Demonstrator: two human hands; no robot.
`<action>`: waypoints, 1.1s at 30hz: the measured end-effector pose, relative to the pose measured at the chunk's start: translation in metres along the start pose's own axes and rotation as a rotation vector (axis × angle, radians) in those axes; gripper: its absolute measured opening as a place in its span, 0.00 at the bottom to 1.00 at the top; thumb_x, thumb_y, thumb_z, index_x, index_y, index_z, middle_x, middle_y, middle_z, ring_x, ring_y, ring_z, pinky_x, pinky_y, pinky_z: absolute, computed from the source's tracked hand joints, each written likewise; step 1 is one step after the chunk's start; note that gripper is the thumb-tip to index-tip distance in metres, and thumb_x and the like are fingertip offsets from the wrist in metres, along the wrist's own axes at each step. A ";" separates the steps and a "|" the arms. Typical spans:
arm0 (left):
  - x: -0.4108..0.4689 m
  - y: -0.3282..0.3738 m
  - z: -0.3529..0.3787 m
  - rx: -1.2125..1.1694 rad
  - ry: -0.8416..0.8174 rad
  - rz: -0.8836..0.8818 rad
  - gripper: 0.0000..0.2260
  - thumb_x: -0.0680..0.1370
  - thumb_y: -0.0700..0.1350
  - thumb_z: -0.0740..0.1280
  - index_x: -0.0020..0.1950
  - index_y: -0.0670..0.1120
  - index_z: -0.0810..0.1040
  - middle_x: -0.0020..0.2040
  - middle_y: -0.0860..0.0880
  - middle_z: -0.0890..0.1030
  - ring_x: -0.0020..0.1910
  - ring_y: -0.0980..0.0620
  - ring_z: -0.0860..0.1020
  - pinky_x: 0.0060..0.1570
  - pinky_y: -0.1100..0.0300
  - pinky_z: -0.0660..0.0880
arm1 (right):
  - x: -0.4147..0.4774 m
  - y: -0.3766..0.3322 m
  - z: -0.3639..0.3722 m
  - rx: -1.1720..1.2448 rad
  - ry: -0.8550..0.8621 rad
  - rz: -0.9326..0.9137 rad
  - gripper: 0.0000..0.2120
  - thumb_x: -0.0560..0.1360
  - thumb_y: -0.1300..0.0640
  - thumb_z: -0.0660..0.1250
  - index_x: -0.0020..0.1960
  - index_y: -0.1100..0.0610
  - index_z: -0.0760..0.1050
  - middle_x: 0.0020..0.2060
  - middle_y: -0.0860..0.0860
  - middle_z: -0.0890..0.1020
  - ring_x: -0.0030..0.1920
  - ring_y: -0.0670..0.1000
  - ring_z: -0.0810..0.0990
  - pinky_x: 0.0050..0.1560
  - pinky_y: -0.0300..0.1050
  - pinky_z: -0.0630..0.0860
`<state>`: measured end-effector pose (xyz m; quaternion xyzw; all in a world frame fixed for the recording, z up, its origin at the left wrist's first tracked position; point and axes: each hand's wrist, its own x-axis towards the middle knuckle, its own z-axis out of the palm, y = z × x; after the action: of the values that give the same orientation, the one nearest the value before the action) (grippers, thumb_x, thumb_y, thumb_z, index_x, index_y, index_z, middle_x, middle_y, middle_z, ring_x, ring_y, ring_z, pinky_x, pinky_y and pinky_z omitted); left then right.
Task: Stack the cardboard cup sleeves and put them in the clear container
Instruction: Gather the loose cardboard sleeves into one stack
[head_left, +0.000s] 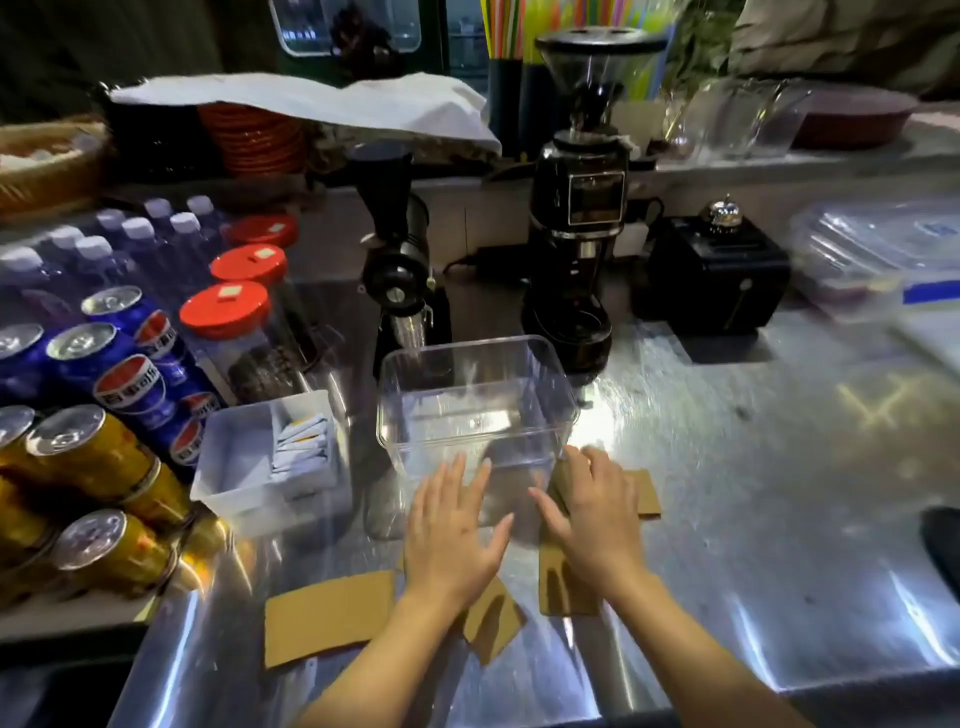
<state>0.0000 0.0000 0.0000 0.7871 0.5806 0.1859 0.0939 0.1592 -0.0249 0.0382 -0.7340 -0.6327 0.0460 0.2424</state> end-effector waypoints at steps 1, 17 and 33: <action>-0.004 0.000 0.004 0.020 -0.052 -0.015 0.31 0.73 0.64 0.49 0.75 0.57 0.51 0.78 0.50 0.53 0.77 0.51 0.48 0.72 0.56 0.38 | -0.006 0.002 0.005 -0.068 -0.078 0.086 0.28 0.72 0.40 0.61 0.65 0.57 0.65 0.60 0.56 0.73 0.60 0.57 0.71 0.57 0.52 0.66; -0.032 0.003 0.041 0.143 -0.186 -0.060 0.31 0.74 0.65 0.45 0.74 0.53 0.57 0.77 0.49 0.58 0.75 0.48 0.55 0.74 0.51 0.46 | -0.030 0.012 0.025 0.107 -0.355 0.436 0.22 0.71 0.49 0.66 0.59 0.60 0.66 0.59 0.58 0.74 0.59 0.59 0.73 0.58 0.52 0.70; -0.020 0.023 0.013 -0.842 -0.046 -0.366 0.06 0.71 0.50 0.71 0.41 0.51 0.75 0.41 0.52 0.80 0.45 0.52 0.77 0.48 0.56 0.74 | -0.027 0.010 0.021 0.977 -0.301 0.371 0.10 0.71 0.59 0.69 0.45 0.51 0.68 0.33 0.52 0.77 0.36 0.49 0.76 0.36 0.39 0.74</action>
<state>0.0202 -0.0249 -0.0073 0.5687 0.5817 0.3684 0.4500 0.1549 -0.0448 0.0090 -0.6205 -0.4255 0.4814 0.4497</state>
